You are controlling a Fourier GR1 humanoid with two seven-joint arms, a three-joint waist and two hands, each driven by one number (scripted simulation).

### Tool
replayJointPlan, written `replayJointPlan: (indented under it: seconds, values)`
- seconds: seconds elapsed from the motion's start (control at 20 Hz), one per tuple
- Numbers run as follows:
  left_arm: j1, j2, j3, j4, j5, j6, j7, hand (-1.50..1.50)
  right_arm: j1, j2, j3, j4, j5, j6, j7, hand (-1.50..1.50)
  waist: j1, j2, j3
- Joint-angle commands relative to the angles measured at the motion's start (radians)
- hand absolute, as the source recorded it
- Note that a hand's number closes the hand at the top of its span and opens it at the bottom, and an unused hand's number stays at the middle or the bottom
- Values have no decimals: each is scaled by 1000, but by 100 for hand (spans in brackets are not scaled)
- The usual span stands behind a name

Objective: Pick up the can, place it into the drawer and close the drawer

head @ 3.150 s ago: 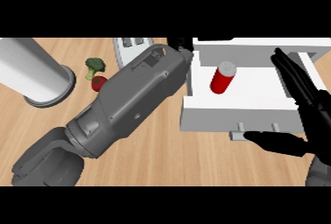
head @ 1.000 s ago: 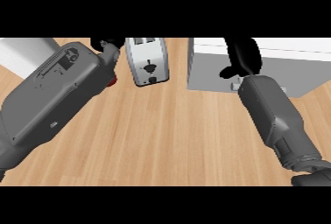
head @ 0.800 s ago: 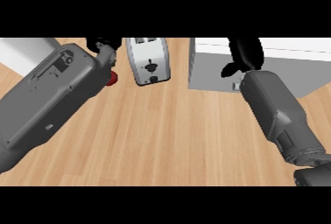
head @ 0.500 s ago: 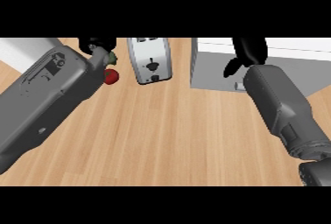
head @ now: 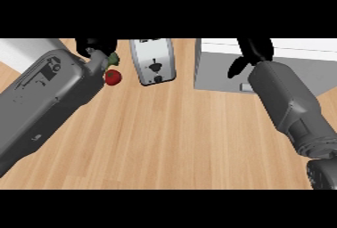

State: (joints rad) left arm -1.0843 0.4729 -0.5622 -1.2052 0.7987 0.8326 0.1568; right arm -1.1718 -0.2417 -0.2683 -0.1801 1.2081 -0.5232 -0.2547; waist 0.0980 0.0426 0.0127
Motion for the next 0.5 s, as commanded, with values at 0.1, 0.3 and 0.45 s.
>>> replayJointPlan:
  seconds: [0.1, 0.3, 0.45]
  values:
    - [16, 15, 3, -19, 1, -9, 15, -150, -89, 46, -232, -35, -257, 104, -84, -150, 21, -8, -5]
    - [58, 0, -5, -35, -10, 9, 3, -150, -90, 39, -310, -29, -341, 178, -149, -150, 6, -10, -8]
    - [40, 11, 5, -61, -17, 23, 21, -150, -80, 30, -320, -21, -345, 172, -167, -150, 9, -6, -9]
